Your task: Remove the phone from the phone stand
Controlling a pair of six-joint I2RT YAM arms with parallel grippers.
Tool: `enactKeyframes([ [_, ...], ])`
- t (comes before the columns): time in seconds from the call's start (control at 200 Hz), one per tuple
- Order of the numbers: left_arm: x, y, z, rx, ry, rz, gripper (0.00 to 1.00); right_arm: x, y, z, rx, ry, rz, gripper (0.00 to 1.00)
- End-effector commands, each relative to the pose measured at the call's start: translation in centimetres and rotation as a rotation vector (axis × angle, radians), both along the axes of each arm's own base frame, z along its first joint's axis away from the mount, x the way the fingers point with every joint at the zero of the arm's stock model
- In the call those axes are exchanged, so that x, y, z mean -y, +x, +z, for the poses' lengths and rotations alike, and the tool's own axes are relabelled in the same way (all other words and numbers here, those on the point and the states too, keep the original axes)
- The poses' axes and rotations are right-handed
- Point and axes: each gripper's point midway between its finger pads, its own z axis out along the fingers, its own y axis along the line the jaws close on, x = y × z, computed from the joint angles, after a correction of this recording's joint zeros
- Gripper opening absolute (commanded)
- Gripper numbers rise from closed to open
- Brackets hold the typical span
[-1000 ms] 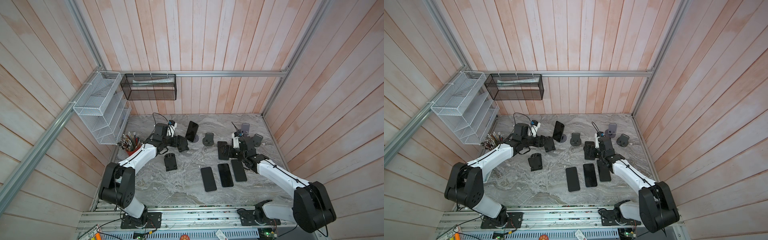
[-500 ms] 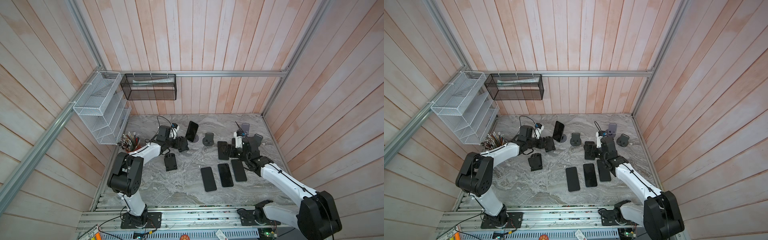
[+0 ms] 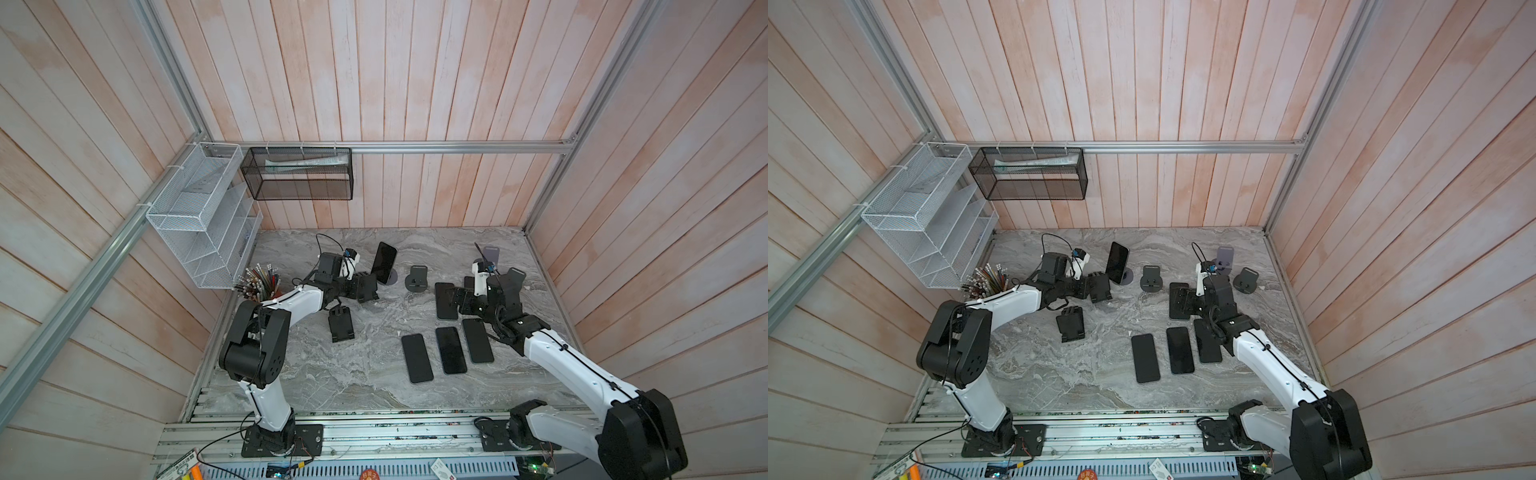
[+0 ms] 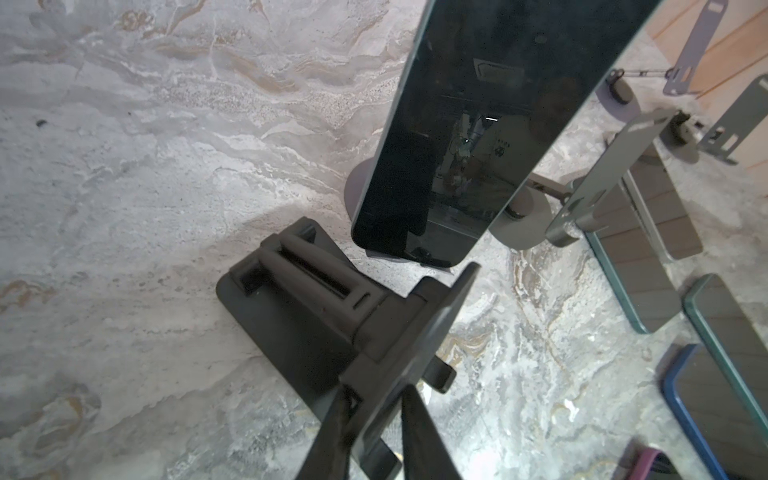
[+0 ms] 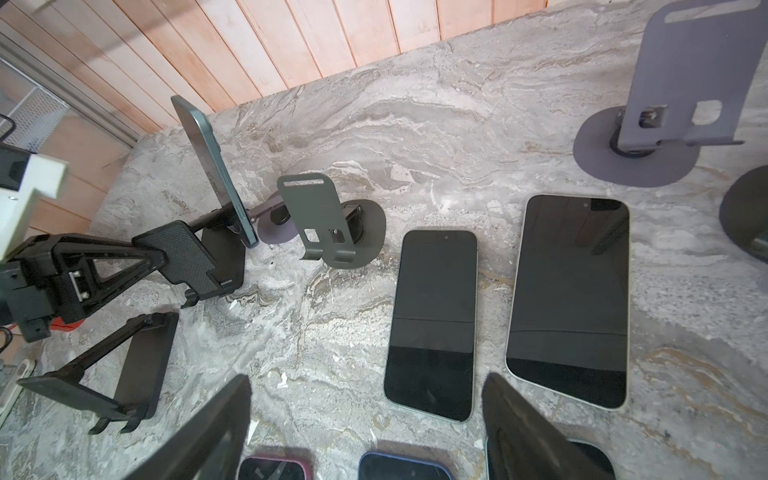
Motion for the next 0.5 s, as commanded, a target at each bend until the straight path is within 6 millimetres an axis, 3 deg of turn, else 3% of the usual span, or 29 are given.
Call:
enactKeyframes([
  [0.0, -0.1, 0.2, 0.1, 0.013, 0.004, 0.002, 0.17, 0.6, -0.4, -0.1, 0.014, -0.030, -0.011, 0.87],
  [0.29, -0.8, -0.2, 2.0, 0.058, 0.042, 0.005, 0.00, 0.6, -0.3, -0.1, 0.023, -0.028, -0.010, 0.87],
  [0.495, -2.1, -0.7, 2.9, 0.081, 0.082, 0.022, 0.00, 0.5, -0.3, -0.1, 0.028, -0.019, -0.003, 0.87],
])
